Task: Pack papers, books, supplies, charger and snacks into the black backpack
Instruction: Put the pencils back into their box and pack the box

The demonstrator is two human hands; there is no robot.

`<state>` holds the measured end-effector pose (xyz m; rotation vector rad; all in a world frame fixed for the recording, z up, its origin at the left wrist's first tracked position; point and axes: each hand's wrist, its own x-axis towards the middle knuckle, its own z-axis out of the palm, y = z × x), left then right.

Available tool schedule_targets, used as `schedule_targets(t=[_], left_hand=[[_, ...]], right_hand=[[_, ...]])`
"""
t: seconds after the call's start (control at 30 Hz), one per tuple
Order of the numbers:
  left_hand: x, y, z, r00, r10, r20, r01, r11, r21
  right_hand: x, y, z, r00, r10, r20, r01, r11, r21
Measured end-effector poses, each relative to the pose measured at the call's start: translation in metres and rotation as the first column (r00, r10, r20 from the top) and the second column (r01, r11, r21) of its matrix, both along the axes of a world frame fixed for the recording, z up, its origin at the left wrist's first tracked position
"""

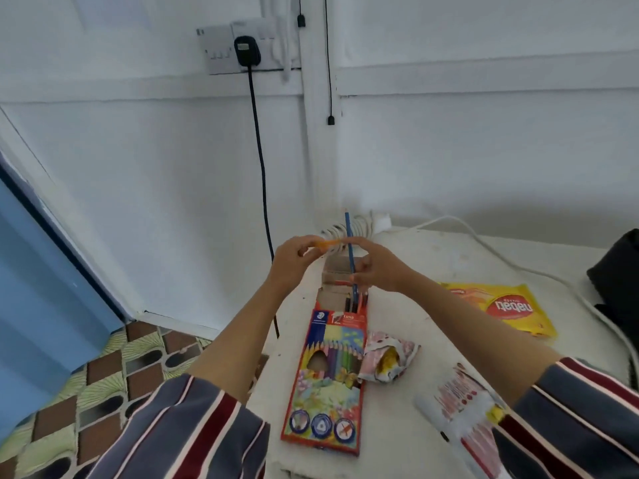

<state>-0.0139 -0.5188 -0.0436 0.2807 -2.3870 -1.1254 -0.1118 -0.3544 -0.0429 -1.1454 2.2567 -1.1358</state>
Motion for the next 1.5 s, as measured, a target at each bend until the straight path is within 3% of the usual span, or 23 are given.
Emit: schedule_targets(t=[0.1,0.23,0.5,0.63,0.83,1.07,1.23,1.37,1.5], left_hand=[[-0.009,-0.012,-0.001,0.999,0.025,-0.023,-0.026,0.999,-0.035],[-0.019,-0.017,-0.003,0.998,0.034,-0.047,-0.026,0.984,0.175],[-0.027,-0.011,-0.008,0.999,-0.031,0.044,0.015,0.94,0.34],[-0.025,-0.004,-0.007,0.999,-0.043,0.025,0.033,0.95,0.31],[-0.021,0.007,-0.01,0.998,-0.051,-0.029,0.057,0.967,0.247],[-0.019,0.008,-0.02,0.985,-0.135,0.105,0.108,0.967,0.233],[-0.015,0.007,-0.023,0.965,-0.169,0.2,0.119,0.964,0.237],[-0.009,0.008,-0.023,0.942,-0.231,0.243,0.158,0.945,0.286],[-0.01,0.008,-0.024,0.947,-0.21,0.244,0.152,0.959,0.239]], right_hand=[[0.014,-0.012,-0.008,0.997,-0.064,-0.046,0.062,0.997,-0.045],[0.021,-0.02,-0.019,0.978,-0.128,-0.166,0.133,0.991,0.023],[0.031,-0.014,-0.023,0.956,-0.159,-0.246,0.197,0.971,0.135],[0.037,-0.006,-0.018,0.908,-0.009,-0.418,0.158,0.933,0.324],[0.041,0.01,-0.019,0.905,0.208,-0.372,0.062,0.8,0.597],[0.043,0.009,-0.021,0.857,0.202,-0.475,0.069,0.867,0.494],[0.043,0.01,-0.021,0.899,0.226,-0.375,0.041,0.809,0.587],[0.047,0.009,-0.017,0.877,0.226,-0.424,0.034,0.851,0.525],[0.052,0.011,-0.017,0.883,0.191,-0.428,0.044,0.875,0.481]])
